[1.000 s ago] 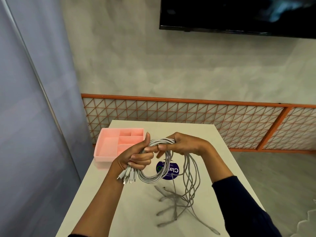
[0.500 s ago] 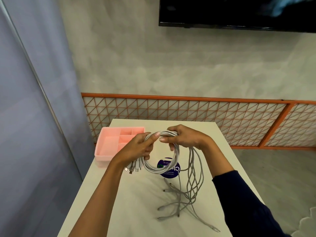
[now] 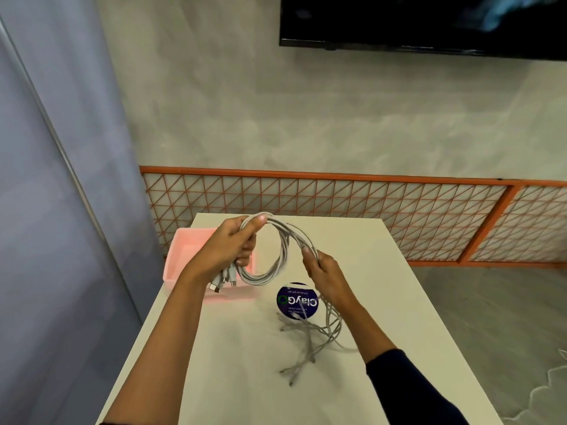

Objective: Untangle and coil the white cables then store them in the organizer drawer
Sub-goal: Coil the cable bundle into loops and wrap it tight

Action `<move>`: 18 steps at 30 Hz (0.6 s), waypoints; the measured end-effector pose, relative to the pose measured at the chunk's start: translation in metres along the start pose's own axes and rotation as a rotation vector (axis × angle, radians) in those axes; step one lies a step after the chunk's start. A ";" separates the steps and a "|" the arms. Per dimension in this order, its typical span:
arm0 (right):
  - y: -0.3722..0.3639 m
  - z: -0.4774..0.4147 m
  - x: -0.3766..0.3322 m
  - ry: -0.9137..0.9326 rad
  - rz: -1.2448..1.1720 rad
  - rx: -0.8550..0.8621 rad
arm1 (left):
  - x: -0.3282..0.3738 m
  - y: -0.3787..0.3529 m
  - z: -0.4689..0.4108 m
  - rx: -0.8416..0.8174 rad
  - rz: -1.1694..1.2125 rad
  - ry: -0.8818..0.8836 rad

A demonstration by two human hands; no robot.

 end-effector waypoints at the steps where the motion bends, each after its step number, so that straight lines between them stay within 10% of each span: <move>1: 0.002 -0.002 -0.003 -0.048 -0.056 -0.100 | 0.000 0.005 0.000 -0.009 -0.020 0.004; 12: 0.005 0.004 -0.010 -0.497 -0.705 -0.717 | 0.004 0.000 0.004 -0.167 0.109 0.013; 18: 0.013 -0.010 -0.008 -0.256 -0.786 -0.449 | 0.011 0.003 0.003 -0.067 0.144 -0.008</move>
Point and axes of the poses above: each hand's wrist, its own z-axis away from the middle knuckle, its own y-axis out of the back of the hand, x = y × z, the point moved 6 cm from there along -z, towards the middle knuckle, and after that the axes turned 8 degrees about y, right-handed, at the moved point
